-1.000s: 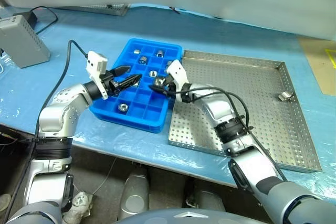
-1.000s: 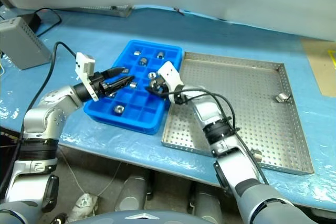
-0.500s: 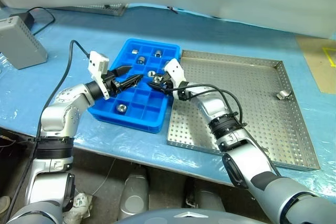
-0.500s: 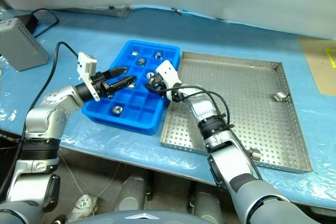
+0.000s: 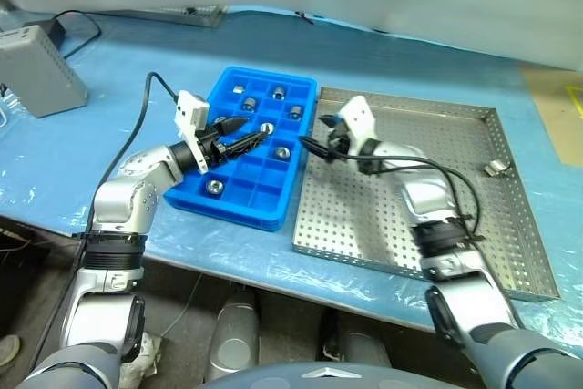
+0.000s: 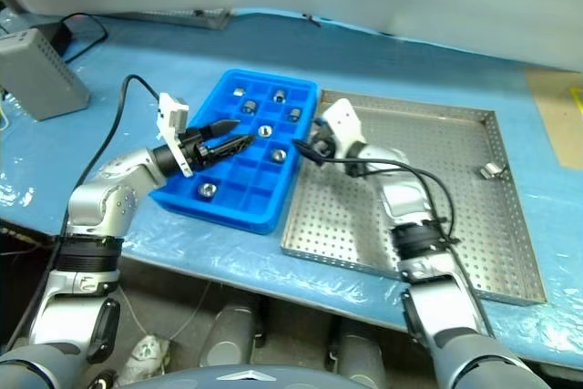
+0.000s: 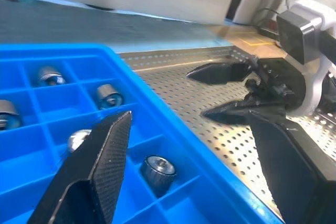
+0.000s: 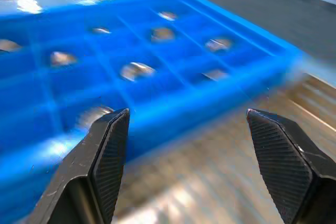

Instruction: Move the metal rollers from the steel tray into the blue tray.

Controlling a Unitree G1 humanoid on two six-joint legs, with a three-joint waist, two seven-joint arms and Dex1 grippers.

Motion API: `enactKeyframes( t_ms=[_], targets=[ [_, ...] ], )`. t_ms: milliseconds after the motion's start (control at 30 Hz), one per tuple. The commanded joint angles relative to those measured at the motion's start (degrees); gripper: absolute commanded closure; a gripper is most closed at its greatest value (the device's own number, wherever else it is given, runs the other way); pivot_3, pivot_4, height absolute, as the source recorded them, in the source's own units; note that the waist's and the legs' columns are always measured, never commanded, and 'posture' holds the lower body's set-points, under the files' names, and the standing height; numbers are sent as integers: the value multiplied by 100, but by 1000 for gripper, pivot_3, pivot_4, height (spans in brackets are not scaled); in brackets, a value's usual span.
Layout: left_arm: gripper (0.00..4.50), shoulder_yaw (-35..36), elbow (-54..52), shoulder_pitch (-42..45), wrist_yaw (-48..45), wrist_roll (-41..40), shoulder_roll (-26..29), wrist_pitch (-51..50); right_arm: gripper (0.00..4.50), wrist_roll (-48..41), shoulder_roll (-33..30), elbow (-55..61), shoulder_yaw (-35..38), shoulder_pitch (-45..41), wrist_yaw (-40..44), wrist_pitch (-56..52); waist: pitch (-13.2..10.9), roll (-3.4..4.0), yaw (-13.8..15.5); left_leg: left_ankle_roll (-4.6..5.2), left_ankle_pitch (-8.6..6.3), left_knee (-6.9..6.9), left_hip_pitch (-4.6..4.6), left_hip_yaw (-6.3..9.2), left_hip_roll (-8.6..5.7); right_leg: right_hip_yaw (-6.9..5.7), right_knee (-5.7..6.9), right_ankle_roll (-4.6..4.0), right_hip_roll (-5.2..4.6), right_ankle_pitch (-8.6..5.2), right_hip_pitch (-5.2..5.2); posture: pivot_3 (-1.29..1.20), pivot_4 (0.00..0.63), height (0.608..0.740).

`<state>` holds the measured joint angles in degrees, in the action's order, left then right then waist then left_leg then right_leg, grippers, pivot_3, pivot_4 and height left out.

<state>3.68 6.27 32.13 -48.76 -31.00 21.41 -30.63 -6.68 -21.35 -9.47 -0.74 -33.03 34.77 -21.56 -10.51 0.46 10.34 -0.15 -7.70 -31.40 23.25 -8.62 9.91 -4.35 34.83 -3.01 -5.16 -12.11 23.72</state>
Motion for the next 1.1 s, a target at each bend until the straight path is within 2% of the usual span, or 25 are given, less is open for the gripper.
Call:
enactKeyframes(
  t_ms=[33, 167, 300, 433, 567, 700, 867, 933, 1100],
  targets=[
    [757, -208, 163, 260, -155, 79, -227, 267, 817, 7, -362, 249, 811, 82, -681, -35, 0, 0, -41, -2, 1, -1, -2, 0, 1, 1, 1, 1, 0, 1, -1, 95, 150, 740],
    [757, -290, 570, 530, -213, 176, -495, 476, 817, 243, -580, -297, 1280, -49, -1610, 69, 0, 0, -227, -10, 7, 3, -18, -3, 5, 4, 4, -2, 8, 3, -5, 68, 150, 740],
    [757, -392, 772, 636, -315, 257, -640, 622, 817, 438, -647, -1569, 1602, -619, -2628, 191, 2, 3, -412, -12, 9, 3, -19, -7, 2, 4, 3, -9, 9, 7, -2, 52, 150, 740],
    [757, -407, 797, 619, -323, 297, -693, 681, 817, 385, -743, -2819, 1868, -1206, -3270, 438, 2, 5, -506, -4, 6, 0, -10, -8, 0, 3, 2, -10, 9, 7, 4, 61, 150, 740],
    [757, -412, 667, 506, -282, 307, -733, 656, 817, 314, -903, -3944, 2085, -1744, -3720, 788, 2, 6, -486, 19, -8, -5, -4, -11, -1, 2, 2, -11, 8, 7, 6, 81, 150, 740],
    [757, -422, 446, 327, -217, 302, -725, 595, 817, 324, -1002, -4410, 2077, -2000, -3879, 925, 2, 6, -480, 35, -17, -23, 6, -13, 0, 1, 2, -11, 6, 7, 5, 101, 150, 740],
    [757, -379, 121, 178, -105, 238, -675, 417, 817, 147, -954, -3813, 2200, -1705, -3965, 558, 1, 7, -471, 57, -19, -53, 13, -13, 6, -2, 14, -11, 6, 7, 5, 117, 150, 740],
    [757, -357, 10, 146, -60, 212, -652, 333, 817, 0, -866, -3109, 2277, -1389, -3991, 222, 1, 7, -461, 55, -23, -62, 14, -13, 7, -2, 20, -11, 5, 7, 4, 119, 150, 740],
    [757, -374, -77, 109, 4, 214, -659, 231, 817, -422, -462, -456, 2073, -404, -3583, -532, 1, 9, -457, 50, -28, -73, 12, -12, 10, -1, 29, -9, 5, 8, 4, 106, 150, 740]
  ],
)
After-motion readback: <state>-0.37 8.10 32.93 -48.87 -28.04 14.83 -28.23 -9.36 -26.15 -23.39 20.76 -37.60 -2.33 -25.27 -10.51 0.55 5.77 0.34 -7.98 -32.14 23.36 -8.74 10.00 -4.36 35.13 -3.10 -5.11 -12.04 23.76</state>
